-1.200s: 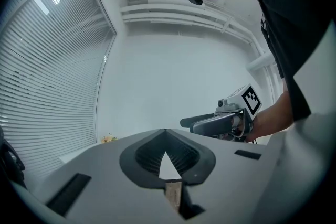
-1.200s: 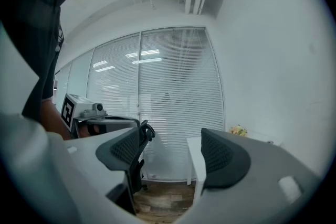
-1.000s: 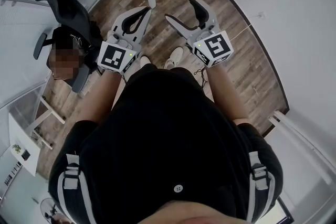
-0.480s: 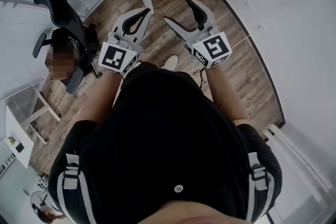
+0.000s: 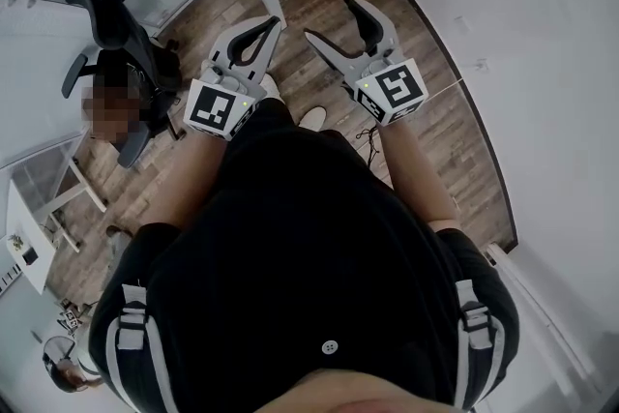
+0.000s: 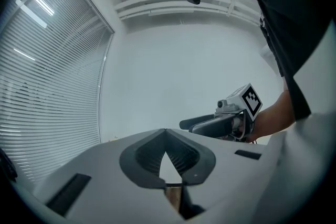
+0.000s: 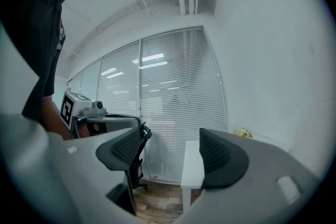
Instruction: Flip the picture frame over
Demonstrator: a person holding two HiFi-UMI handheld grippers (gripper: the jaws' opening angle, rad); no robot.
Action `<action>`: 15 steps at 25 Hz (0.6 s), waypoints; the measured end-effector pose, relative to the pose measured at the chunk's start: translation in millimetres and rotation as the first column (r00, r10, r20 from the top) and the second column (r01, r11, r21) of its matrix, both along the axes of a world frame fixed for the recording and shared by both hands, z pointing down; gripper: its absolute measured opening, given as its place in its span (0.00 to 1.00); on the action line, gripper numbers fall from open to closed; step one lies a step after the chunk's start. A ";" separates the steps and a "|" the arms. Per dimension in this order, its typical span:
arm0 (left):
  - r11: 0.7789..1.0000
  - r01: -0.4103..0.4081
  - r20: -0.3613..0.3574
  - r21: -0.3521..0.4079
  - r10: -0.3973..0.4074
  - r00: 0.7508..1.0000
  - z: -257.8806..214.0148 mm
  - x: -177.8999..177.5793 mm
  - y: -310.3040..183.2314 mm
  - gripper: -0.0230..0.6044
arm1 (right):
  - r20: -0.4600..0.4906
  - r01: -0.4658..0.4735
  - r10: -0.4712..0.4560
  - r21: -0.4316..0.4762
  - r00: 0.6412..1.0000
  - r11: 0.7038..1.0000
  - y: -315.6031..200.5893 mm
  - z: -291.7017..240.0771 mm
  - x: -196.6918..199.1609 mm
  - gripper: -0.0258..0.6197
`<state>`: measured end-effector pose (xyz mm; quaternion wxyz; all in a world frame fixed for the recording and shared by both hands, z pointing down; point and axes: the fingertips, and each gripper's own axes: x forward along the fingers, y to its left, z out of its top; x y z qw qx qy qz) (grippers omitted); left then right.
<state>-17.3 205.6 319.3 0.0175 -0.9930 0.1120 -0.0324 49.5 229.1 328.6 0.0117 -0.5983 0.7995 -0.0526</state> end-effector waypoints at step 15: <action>0.998 0.043 -0.026 -0.035 -0.044 0.999 18.2 18.9 -135.2 0.04 | -0.032 0.043 -0.045 -0.066 0.998 0.997 -141.1 19.4 20.0 0.61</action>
